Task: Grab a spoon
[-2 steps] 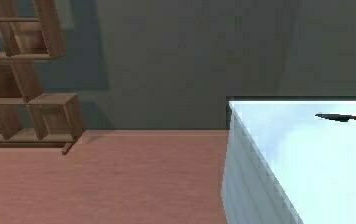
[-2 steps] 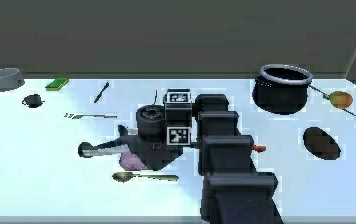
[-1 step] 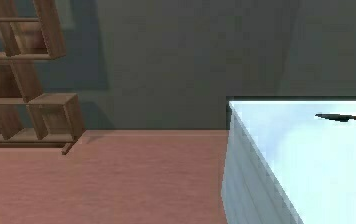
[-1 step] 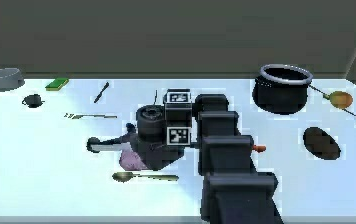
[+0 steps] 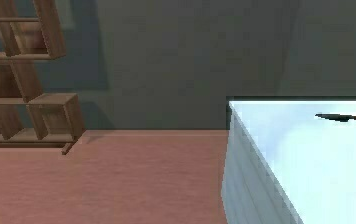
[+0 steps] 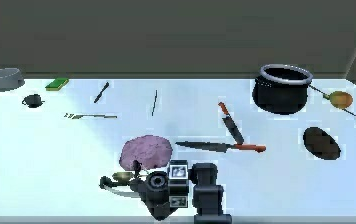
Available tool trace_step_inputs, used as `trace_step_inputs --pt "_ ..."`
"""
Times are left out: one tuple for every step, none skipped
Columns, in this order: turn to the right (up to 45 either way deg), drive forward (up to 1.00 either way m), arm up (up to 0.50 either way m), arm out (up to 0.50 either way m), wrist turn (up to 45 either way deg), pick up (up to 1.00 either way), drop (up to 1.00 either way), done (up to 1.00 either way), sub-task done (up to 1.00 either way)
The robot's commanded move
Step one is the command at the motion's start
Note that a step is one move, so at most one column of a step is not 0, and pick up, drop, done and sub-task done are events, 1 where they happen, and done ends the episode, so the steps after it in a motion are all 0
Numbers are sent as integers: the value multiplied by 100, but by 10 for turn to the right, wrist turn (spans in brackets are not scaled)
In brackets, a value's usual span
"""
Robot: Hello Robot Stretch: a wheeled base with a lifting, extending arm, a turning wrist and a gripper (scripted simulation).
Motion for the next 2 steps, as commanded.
trace_step_inputs --pt "0 0 0 0 0 100 0 0 0" --pt "0 0 10 0 0 0 0 0 0"
